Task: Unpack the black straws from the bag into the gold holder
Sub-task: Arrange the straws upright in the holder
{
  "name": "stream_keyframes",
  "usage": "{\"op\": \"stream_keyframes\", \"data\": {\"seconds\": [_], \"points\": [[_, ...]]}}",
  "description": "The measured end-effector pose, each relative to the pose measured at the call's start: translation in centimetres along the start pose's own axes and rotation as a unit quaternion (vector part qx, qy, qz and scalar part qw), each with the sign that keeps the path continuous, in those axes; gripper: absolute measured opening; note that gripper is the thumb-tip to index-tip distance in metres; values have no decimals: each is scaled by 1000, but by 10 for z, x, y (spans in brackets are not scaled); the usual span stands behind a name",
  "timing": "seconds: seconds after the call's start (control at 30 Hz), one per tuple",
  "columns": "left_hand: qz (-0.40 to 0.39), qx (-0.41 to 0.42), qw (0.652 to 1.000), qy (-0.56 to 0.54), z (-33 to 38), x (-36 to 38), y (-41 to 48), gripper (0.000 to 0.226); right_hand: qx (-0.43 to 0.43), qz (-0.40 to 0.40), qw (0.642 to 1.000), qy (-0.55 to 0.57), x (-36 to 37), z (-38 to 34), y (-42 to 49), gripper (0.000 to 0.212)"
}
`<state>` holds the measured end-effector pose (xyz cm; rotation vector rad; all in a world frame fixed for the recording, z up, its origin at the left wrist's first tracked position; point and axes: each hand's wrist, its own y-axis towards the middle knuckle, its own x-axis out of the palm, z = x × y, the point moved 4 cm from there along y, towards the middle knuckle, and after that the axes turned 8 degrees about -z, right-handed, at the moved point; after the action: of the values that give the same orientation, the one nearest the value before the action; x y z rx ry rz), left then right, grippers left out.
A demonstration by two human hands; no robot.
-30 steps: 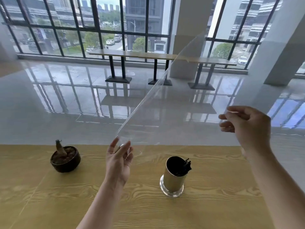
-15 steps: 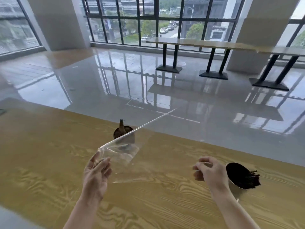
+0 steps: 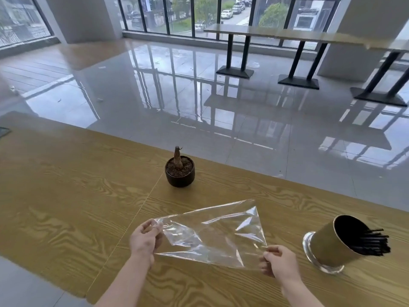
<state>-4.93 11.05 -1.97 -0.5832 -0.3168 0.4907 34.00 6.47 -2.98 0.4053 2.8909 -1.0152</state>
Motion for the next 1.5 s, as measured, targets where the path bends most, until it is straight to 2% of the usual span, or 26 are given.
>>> {"op": "stream_keyframes", "data": {"seconds": [0.17,0.23,0.27,0.33,0.4,0.47,0.6,0.83,0.9,1.0,1.07,1.17,1.33,1.47,1.5], "points": [[15,-2,996,82,-5,-9,23,40,-9,11,1000,-13,13,1,12,9],[26,16,985,169,-2,-13,26,43,-9,13,999,-42,18,0,14,9],[38,35,968,246,2,-15,27,46,-10,14,998,-60,21,0,15,9],[61,83,912,397,10,-14,28,49,-14,20,993,-114,25,-1,15,10],[56,138,857,493,18,-4,25,48,-21,24,977,-212,28,-5,14,17],[25,186,807,560,22,14,20,47,-35,26,944,-327,30,-9,13,31],[-44,262,726,634,23,57,6,49,-72,71,888,-448,31,-20,11,45],[-98,301,620,718,-1,99,-15,60,-123,43,863,-488,26,-33,7,42],[-105,312,599,730,-8,109,-25,62,-141,37,851,-505,20,-37,7,41],[-115,323,578,741,-18,127,-40,62,-170,31,843,-510,6,-40,4,41],[-127,327,576,739,-26,143,-52,62,-188,28,858,-478,-6,-42,-2,41],[-153,330,587,723,-36,170,-71,60,-210,37,886,-412,-33,-45,-18,38],[-229,345,621,665,-54,227,-109,54,-244,83,907,-334,-94,-41,-51,23],[-301,373,618,623,-66,276,-143,54,-246,146,916,-280,-147,-34,-70,4],[-321,381,617,609,-67,288,-152,55,-249,163,916,-268,-160,-33,-74,8]]}}
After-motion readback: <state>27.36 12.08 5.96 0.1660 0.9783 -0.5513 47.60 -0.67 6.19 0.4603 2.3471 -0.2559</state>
